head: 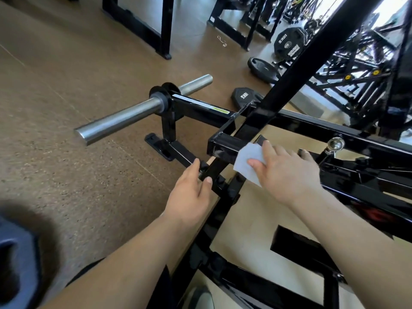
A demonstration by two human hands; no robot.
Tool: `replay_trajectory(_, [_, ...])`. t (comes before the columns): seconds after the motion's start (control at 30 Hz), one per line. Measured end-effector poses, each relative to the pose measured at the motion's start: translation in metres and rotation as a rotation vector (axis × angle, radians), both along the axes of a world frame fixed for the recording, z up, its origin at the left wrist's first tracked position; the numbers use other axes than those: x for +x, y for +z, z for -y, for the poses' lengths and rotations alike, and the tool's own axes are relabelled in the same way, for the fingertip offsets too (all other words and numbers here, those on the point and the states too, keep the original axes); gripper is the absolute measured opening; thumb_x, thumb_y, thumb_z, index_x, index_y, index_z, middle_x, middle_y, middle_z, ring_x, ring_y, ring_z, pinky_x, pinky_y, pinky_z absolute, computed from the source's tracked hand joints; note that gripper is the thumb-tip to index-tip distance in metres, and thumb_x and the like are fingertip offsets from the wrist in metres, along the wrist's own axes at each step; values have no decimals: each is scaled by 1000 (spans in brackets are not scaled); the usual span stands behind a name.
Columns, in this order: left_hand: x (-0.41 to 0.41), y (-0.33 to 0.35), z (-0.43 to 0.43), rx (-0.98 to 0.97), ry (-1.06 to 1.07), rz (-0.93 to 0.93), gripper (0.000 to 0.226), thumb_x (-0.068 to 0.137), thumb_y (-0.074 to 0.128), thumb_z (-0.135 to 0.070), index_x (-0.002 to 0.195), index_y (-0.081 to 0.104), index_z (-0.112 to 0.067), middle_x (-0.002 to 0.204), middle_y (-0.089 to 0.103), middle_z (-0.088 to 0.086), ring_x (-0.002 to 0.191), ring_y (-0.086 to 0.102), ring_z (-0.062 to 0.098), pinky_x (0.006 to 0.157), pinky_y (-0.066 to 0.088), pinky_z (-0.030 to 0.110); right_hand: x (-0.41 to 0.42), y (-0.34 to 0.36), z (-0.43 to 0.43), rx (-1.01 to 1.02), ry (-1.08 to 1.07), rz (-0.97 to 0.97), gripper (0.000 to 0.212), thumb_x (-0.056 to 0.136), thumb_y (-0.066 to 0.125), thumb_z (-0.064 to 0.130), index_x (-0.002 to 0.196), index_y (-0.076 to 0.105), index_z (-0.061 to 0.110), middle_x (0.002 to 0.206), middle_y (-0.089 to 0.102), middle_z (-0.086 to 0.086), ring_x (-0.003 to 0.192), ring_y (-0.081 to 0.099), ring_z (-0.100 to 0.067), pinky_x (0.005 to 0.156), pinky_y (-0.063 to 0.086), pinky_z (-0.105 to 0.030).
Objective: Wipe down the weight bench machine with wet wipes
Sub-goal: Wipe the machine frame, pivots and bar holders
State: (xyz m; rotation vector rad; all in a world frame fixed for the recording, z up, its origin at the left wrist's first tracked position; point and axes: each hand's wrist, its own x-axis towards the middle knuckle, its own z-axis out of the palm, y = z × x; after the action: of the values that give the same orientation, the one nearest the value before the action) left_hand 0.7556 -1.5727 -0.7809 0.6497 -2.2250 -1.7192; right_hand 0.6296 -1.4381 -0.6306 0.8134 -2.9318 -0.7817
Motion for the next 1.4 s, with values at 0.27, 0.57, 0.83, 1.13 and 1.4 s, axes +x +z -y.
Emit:
replay_trajectory(0.27, [3,3,-6,0,-28,20,66,108,45,-38,165,15,-21,168,24,-8,152,26,9,118,26,25,5,-21,42,103,95,-46,73,107,21,56,162,-9,19,166,19,-23,138,42,-48,115,36,-55])
replay_trajectory(0.57, [15,-7,9,-155,-14,94,52,105,50,-30,155,41,-17,154,49,2,140,48,19,112,37,29,-4,-35,58,90,240,-44,67,109,26,52,159,18,7,151,46,-12,135,49,-33,114,36,-45])
replay_trajectory(0.83, [0,-10,-9,-116,-120,110,52,102,55,-25,153,45,-18,154,49,3,144,45,21,120,36,41,25,26,-57,268,-178,-181,74,103,10,63,142,39,6,139,57,-14,130,54,-34,120,28,-58])
replay_trajectory(1.13, [0,-9,-20,-128,-169,155,61,99,48,-38,157,33,-30,152,52,-5,143,45,17,116,41,37,8,-3,-9,119,72,-79,70,106,12,58,158,14,12,147,49,-16,130,51,-40,121,26,-51])
replay_trajectory(1.4, [3,-14,-13,-84,-180,241,67,100,49,-40,161,22,-32,158,45,0,146,42,22,117,41,44,26,33,-59,293,-334,-189,87,100,8,67,146,37,-1,144,54,-19,134,51,-39,120,20,-65])
